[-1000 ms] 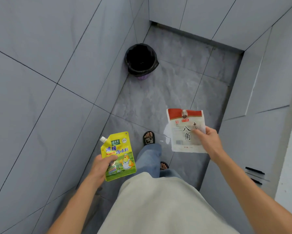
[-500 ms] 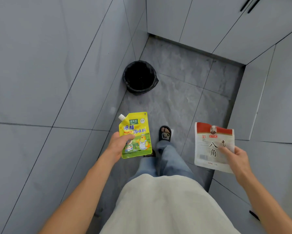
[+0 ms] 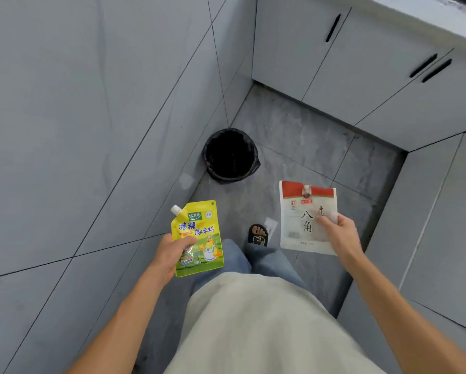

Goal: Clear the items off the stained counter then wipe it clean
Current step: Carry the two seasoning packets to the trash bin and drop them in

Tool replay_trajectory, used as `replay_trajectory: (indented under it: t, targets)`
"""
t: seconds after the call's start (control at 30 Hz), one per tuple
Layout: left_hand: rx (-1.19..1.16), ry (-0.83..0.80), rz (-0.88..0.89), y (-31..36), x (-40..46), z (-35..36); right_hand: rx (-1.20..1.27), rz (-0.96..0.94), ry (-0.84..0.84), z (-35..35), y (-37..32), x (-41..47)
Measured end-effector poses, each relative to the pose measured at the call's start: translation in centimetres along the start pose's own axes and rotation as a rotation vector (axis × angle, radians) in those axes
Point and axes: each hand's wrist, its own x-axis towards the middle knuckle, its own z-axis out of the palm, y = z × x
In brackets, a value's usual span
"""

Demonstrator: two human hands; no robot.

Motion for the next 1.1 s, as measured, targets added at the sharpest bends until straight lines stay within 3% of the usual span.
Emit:
replay_trajectory:
  t: [0.27,0.5,0.8,1.1]
  targets:
    - [-0.082,0.084,-0.135,2.3,3.9,-5.3,-0.023,-0.085,-0.117,7.6,-11.1,4.9]
    - [-0.021,0.017,-0.147,8.9,10.2,-6.2,-0.04,0.03,-0.04,11.4,-12.1,6.7]
    - [0.11,-0.055,-0.123,16.5,18.8,0.3,-0.059,0.178,0.045,14.0,-11.1,11.2]
    - [0.129,-0.068,-0.042,17.5,36.8,10.6,-0.085,0.173,-0.028,24.0,-7.3,29.4]
